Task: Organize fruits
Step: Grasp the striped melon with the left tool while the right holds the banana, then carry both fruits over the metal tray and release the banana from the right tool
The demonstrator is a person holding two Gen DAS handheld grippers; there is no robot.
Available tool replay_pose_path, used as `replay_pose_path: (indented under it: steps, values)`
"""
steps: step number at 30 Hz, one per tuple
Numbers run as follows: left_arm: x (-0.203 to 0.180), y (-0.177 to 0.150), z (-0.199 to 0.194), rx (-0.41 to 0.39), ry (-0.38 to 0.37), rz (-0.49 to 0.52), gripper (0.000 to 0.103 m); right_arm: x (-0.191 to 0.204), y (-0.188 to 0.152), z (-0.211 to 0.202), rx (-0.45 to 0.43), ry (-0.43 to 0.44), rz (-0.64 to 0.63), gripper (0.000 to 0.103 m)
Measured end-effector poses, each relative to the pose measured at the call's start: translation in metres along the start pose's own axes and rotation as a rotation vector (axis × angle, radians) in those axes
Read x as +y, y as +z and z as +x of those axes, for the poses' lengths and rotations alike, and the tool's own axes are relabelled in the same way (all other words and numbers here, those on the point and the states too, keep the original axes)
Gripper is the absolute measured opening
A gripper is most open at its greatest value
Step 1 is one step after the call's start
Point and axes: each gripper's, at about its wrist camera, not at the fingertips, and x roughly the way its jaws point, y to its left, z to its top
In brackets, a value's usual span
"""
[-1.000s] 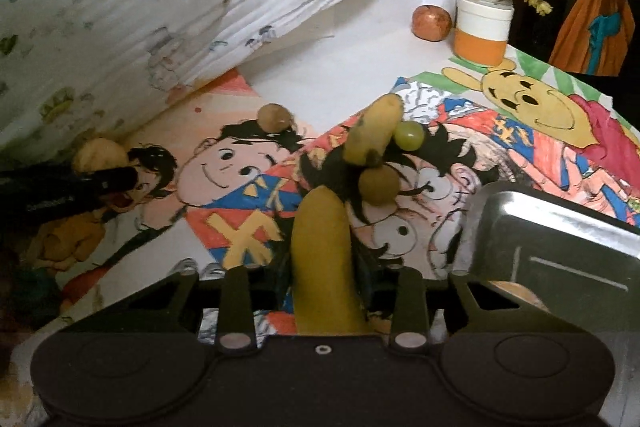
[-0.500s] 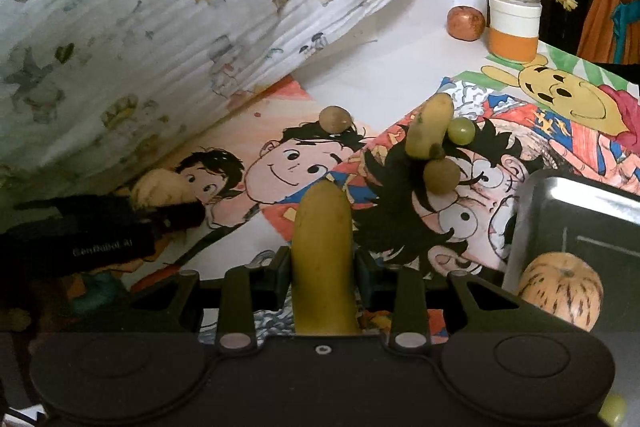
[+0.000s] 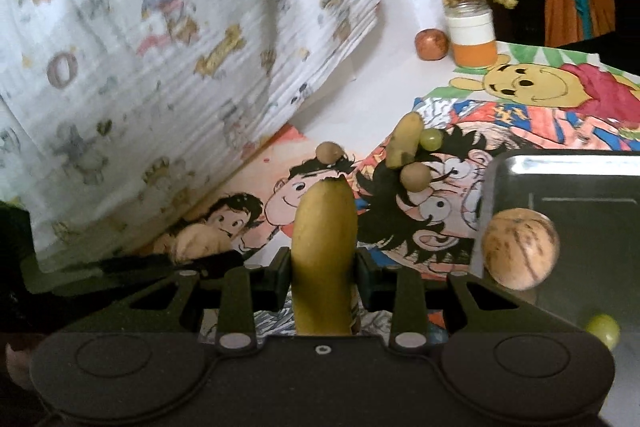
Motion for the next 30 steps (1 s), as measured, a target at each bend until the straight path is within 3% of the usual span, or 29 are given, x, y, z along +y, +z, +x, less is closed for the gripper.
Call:
replay_pose_path:
  steps: [6, 20, 30]
  values:
    - [-0.019, -0.002, -0.009, -0.005, -0.049, 0.008, 0.055, -0.020, -0.009, -0.037, -0.061, -0.008, 0.076, 0.035]
    - [-0.092, -0.011, -0.014, 0.011, -0.185, 0.103, 0.055, -0.081, -0.025, -0.123, -0.197, -0.121, 0.204, 0.035]
    - [-0.142, -0.020, 0.010, 0.082, -0.258, 0.199, 0.055, -0.123, -0.048, -0.141, -0.183, -0.158, 0.307, 0.035]
